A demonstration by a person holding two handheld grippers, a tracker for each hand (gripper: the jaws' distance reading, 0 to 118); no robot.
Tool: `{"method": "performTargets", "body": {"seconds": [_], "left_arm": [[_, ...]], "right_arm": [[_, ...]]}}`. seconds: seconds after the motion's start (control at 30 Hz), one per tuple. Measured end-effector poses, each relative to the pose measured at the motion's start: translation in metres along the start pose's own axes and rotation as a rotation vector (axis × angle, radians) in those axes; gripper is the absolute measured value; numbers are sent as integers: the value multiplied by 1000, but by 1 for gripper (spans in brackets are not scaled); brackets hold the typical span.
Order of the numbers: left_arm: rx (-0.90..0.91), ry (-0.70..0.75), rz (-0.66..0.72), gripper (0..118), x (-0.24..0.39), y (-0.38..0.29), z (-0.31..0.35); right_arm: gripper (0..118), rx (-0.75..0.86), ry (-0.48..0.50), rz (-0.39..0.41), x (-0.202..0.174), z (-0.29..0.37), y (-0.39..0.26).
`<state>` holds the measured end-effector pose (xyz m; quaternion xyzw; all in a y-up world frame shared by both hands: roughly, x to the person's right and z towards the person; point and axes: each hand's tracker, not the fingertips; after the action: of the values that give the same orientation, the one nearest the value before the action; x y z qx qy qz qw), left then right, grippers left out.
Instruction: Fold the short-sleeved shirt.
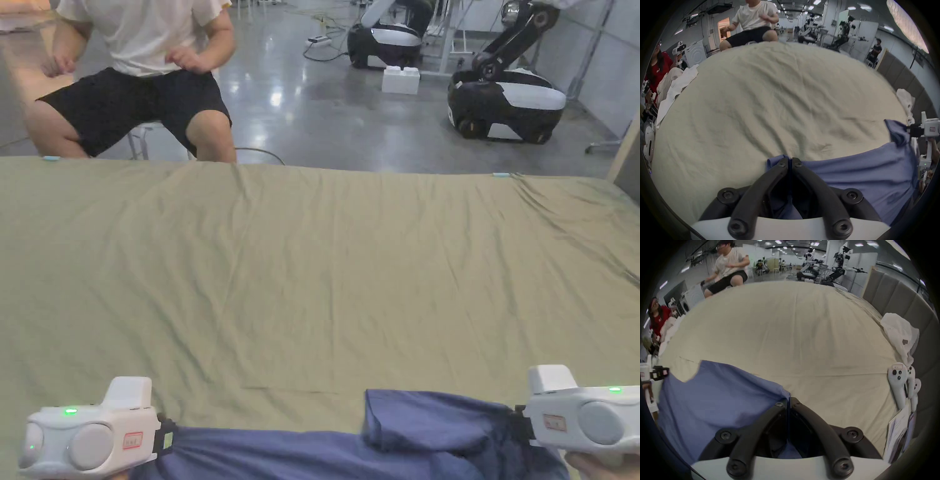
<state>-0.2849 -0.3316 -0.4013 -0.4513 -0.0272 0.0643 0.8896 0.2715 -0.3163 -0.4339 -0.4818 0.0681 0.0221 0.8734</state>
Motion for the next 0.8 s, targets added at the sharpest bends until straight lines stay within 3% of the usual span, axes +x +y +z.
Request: {"method": "performTargets", "body": {"seconds": [0.1, 0.27, 0.43, 0.6, 0.8], "left_arm": [[197, -69, 54, 0, -4, 8, 69], [443, -161, 24, 0, -6, 27, 194], [637, -164, 9, 0, -7, 51, 295], [767, -120, -14, 0, -3, 89, 349], [844, -47, -35, 0, 4, 148, 378]], "right_arm": [[0, 172, -35, 39, -5, 62, -6], [0, 430, 25, -54, 4, 177, -8], [0, 649, -20, -71, -7, 282, 10], [0, 792, -89, -37, -22, 332, 51], [0, 883, -101, -82, -41, 365, 123]]}}
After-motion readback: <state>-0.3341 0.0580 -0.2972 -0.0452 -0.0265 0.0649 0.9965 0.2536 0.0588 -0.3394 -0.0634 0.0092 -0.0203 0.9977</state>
